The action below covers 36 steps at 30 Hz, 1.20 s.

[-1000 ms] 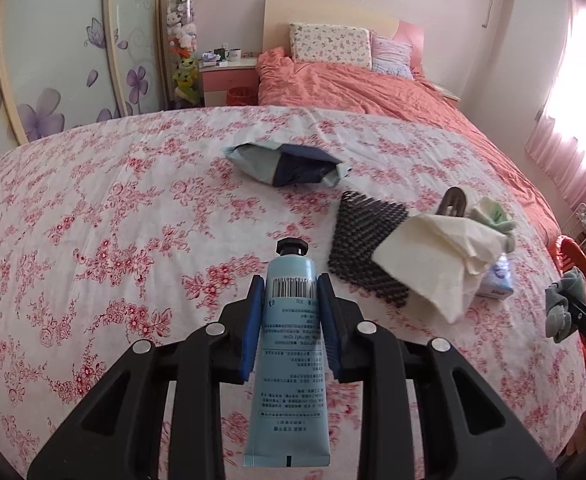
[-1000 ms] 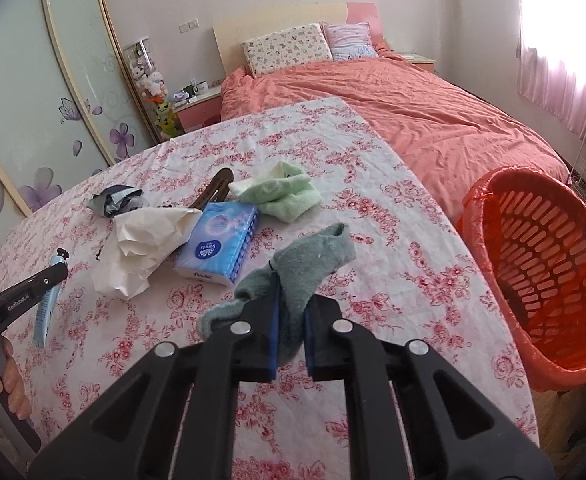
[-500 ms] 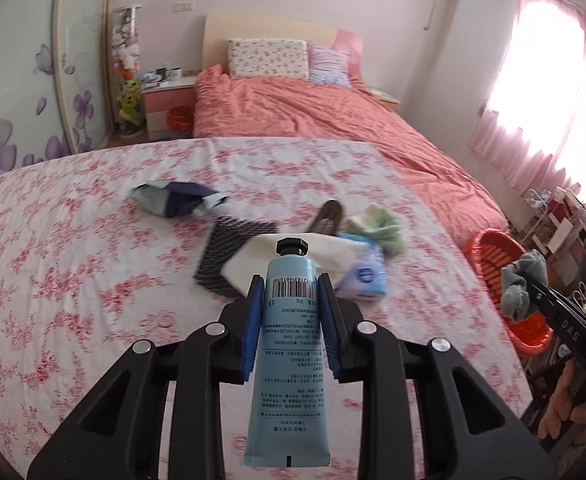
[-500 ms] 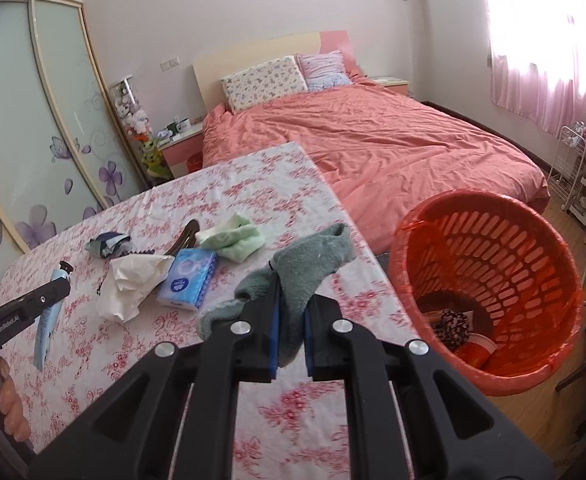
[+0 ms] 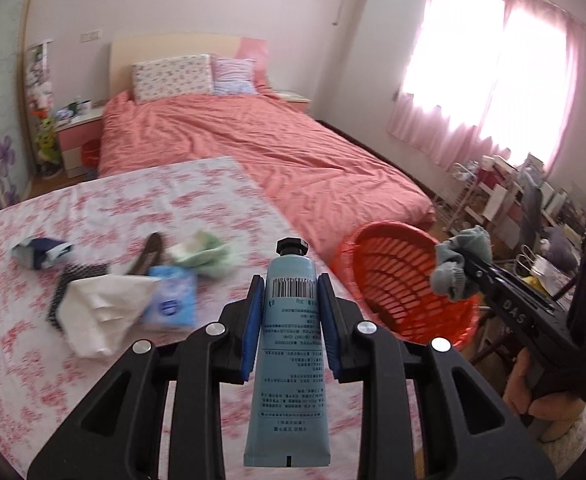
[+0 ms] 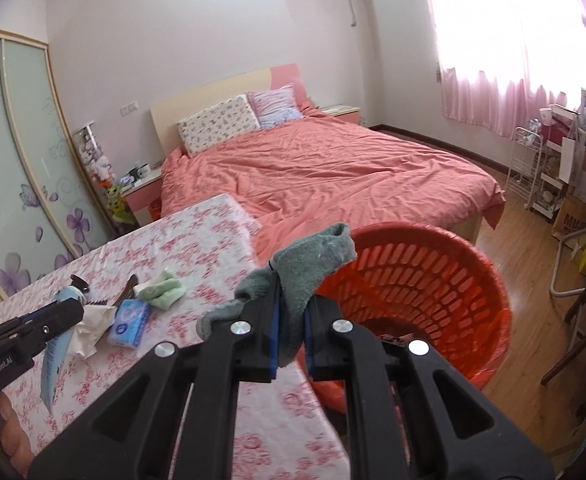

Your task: Collect trash

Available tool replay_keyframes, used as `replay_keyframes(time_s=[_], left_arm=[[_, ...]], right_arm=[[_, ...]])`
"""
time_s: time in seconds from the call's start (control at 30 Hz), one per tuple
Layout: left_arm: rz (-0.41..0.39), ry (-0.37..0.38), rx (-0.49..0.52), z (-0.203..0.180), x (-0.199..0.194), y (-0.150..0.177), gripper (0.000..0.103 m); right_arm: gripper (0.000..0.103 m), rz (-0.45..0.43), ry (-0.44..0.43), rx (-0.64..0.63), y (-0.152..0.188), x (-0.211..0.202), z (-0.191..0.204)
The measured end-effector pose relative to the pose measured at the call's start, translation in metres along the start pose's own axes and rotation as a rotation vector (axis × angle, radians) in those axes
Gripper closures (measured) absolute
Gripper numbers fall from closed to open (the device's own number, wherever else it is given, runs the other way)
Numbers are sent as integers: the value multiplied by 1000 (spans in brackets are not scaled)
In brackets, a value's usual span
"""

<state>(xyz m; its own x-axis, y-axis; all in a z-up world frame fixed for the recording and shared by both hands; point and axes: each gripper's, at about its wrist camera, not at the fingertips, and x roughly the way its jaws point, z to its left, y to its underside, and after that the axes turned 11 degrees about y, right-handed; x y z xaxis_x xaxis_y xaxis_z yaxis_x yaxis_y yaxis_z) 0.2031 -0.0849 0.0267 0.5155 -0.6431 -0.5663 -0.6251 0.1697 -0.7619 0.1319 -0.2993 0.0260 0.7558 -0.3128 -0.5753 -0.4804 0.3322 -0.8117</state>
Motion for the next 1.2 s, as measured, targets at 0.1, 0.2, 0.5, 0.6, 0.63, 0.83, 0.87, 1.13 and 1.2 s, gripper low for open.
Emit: replay_keyframes(time_s=[0.1, 0.2, 0.5, 0.6, 0.63, 0.83, 0.87, 1.13, 1.2], left_arm=[[18, 57, 25, -23, 23, -6, 75], [37, 112, 48, -43, 48, -12, 75], [111, 193, 121, -93, 119, -18, 75], [148, 184, 119, -95, 137, -16, 75], [158, 174, 114, -94, 142, -16, 75], [174, 87, 85, -77, 144, -11, 53], [171, 73, 88, -75, 142, -11, 51], [122, -78, 145, -52, 105, 4, 38], [107, -117, 148, -42, 91, 9, 35]], right_arm=[[93, -12, 23, 27, -7, 2, -22], [93, -22, 49, 53, -14, 6, -45], [92, -4, 80, 134, -25, 42, -100], [87, 11, 66, 149, -27, 59, -109], [84, 15, 71, 151, -27, 65, -110], [59, 50, 75, 146, -18, 88, -110], [56, 51, 78, 147, -16, 89, -110], [45, 54, 94, 110, -3, 79, -90], [45, 58, 86, 97, 0, 76, -81]])
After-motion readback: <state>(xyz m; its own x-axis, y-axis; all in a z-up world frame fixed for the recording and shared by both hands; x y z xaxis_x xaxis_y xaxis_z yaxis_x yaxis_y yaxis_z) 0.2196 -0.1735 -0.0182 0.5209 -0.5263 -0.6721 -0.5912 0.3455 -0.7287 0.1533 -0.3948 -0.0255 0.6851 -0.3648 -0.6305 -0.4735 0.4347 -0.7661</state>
